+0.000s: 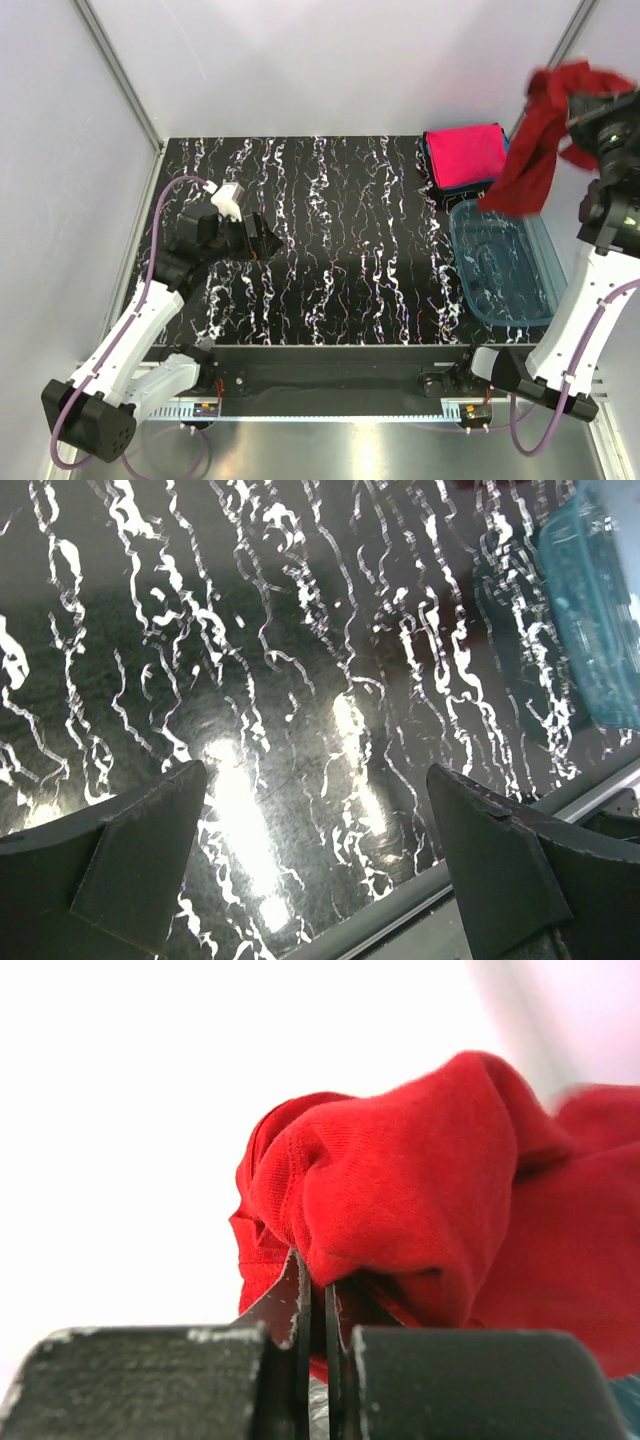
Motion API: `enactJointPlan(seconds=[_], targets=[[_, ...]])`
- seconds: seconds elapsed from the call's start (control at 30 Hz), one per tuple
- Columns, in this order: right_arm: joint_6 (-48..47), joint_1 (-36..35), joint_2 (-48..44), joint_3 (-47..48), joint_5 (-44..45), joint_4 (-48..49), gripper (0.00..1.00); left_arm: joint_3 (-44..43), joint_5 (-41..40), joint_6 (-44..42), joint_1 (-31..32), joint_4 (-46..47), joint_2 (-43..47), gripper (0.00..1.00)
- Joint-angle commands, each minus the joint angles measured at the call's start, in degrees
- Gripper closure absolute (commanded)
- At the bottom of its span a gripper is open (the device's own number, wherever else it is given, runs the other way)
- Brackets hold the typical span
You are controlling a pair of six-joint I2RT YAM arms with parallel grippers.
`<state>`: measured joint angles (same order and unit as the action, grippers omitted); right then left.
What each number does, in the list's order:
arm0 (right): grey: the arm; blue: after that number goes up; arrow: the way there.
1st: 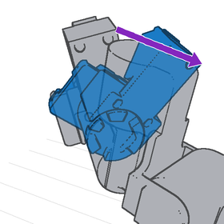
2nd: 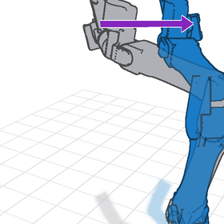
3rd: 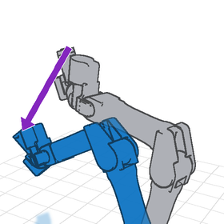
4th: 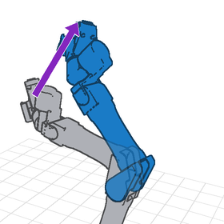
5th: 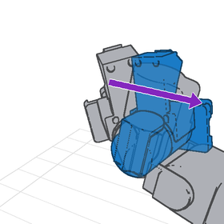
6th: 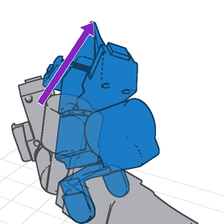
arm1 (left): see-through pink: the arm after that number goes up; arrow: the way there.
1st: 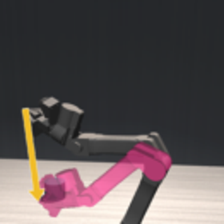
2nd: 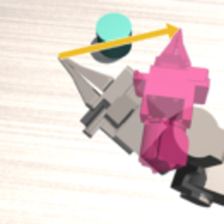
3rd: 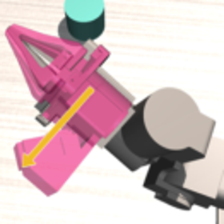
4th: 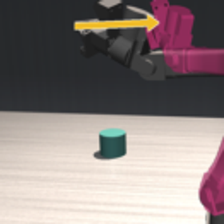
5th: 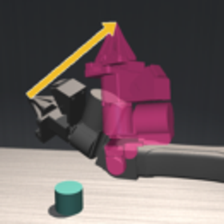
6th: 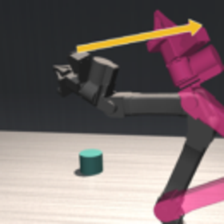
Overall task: Fold and stack the t-shirts
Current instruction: Grab the tshirt from the pile, then move the tshirt to the center of the board
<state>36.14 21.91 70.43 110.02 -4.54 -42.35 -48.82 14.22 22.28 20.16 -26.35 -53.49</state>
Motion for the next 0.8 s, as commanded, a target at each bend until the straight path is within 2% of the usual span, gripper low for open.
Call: enactJointPlan(seconds=[0.0, 0.07, 0.17, 0.23, 0.3, 0.33, 0.4, 0.43, 0.47, 0.5, 0.57, 0.63, 0.7, 0.77], targets=[[8.6, -0.6, 4.8, 8.6, -31.2, 8.4, 1.00, -2.2, -2.4, -0.5, -0.5, -0.5, 0.1, 0.01], [13.9, -3.6, 8.7, 16.0, -37.1, 10.8, 1.00, -2.3, -2.4, -0.3, -1.1, -0.5, 0.9, 0.01], [14.8, -7.7, 13.2, 24.4, -36.6, 11.7, 1.00, -2.2, -2.1, 0.4, -1.9, -0.5, 1.5, 0.01], [18.2, -11.3, 16.0, 26.2, -38.3, 13.2, 0.98, -2.2, -2.4, 0.7, -2.5, -0.5, 2.0, 0.01], [17.7, -15.1, 19.3, 24.1, -38.8, 13.3, 0.94, -2.2, -2.6, 1.3, -3.5, -0.5, 2.3, 0.01], [15.3, -20.8, 19.6, 21.1, -37.2, 13.3, 0.93, -2.1, -3.1, 1.6, -4.1, -0.5, 2.4, 0.01], [8.9, -27.3, 19.9, 10.9, -32.0, 13.0, 0.92, -1.9, -5.0, 2.8, -6.0, -0.5, 3.0, 0.01], [8.2, -31.2, 20.2, 7.3, -30.5, 13.0, 0.81, -1.8, -6.0, 3.2, -6.7, -0.8, 3.3, 0.01], [8.0, -33.0, 20.6, 0.3, -27.9, 13.3, 0.69, -1.7, -7.9, 4.2, -7.5, -0.9, 3.6, 0.01], [7.5, -34.2, 21.9, -2.6, -27.0, 13.3, 0.58, -1.5, -8.8, 4.6, -8.6, -1.0, 4.1, 0.01], [5.6, -36.8, 24.0, -8.6, -23.9, 13.2, 0.42, -1.4, -10.8, 4.8, -9.2, -1.1, 4.5, 0.01], [3.7, -36.9, 24.9, -10.8, -22.2, 11.1, 0.40, -1.4, -10.8, 4.3, -9.2, -1.0, 4.2, 0.01], [0.5, -36.8, 26.0, -10.0, -16.7, 7.0, 0.34, -0.8, -8.4, 3.0, -9.2, -1.1, 3.1, 0.01], [-4.0, -36.8, 26.1, -8.6, -11.8, 1.5, 0.32, -0.3, -2.0, 2.0, -9.0, -0.9, 2.2, 0.01]])
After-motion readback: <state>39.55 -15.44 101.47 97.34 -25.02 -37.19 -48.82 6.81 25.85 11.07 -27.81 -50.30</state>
